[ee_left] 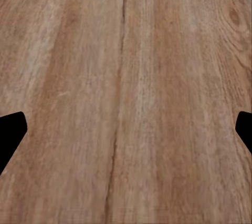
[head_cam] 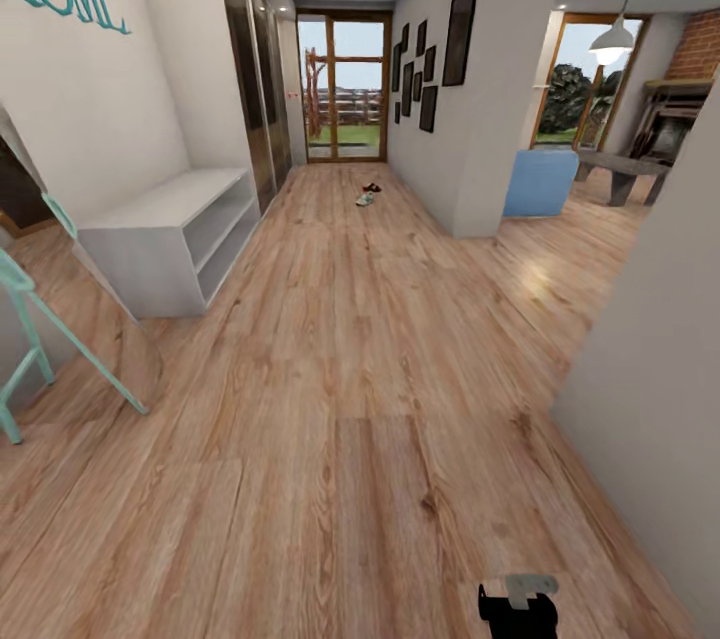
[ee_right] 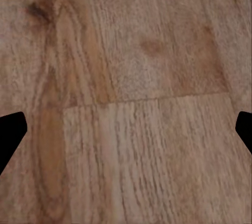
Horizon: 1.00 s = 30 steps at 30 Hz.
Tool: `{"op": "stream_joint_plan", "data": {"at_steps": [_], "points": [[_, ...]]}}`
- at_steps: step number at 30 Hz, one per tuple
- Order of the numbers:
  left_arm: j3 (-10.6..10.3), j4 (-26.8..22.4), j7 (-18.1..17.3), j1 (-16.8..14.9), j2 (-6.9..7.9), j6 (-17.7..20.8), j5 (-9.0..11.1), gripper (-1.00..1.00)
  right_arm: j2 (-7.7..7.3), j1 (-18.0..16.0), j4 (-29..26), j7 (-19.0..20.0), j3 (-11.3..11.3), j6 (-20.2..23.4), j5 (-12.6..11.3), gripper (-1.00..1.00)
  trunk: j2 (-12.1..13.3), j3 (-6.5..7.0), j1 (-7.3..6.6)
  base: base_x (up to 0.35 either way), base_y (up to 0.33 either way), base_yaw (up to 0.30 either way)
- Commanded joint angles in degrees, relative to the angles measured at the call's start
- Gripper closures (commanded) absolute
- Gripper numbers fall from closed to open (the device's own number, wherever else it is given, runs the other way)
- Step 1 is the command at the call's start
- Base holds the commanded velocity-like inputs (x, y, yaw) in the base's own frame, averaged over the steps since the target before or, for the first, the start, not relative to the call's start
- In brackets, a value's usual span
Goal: Pick up the two gym shoes and the two sandals from the corridor floor and place them onto the hallstand (shoe rack) in the corridor, making sure they are on the rack and not on the floor. Arrange them so the two gym shoes are next to each other and the two sandals are next to each other.
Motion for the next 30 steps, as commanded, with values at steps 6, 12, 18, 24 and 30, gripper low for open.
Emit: {"op": "stream_joint_plan", "data": {"at_steps": [6,12,18,24,30], "points": [[0.1,0.1,-0.6,-0.1,-0.05,0.0,0.6,-1.00,0.02,0.0,0.0,-0.4,0.0,-0.1,0.5,-1.00,0.0,-0.07,0.02,0.330,0.065,0.262],[0.1,0.1,-0.6,-0.1,-0.07,0.0,0.6,-1.00,0.03,0.0,-0.1,-0.4,0.0,-0.1,0.5,-1.00,0.0,-0.15,0.02,0.334,0.018,0.248],[0.1,0.1,-0.6,-0.1,-0.08,0.0,0.6,-1.00,-0.05,0.0,-0.1,-0.5,-0.1,-0.1,0.5,-1.00,0.0,-0.19,0.02,0.336,0.005,0.093],[0.0,0.1,-0.6,0.0,-0.08,0.0,0.6,-1.00,-0.22,0.0,-0.1,-0.4,0.0,-0.2,0.6,-1.00,0.0,-0.20,0.02,0.337,0.001,0.012],[0.0,0.1,-0.6,0.0,-0.08,0.0,0.6,-1.00,-0.29,0.0,0.0,-0.4,0.0,-0.2,0.6,-1.00,0.0,-0.20,0.02,0.337,0.000,0.002]]}}
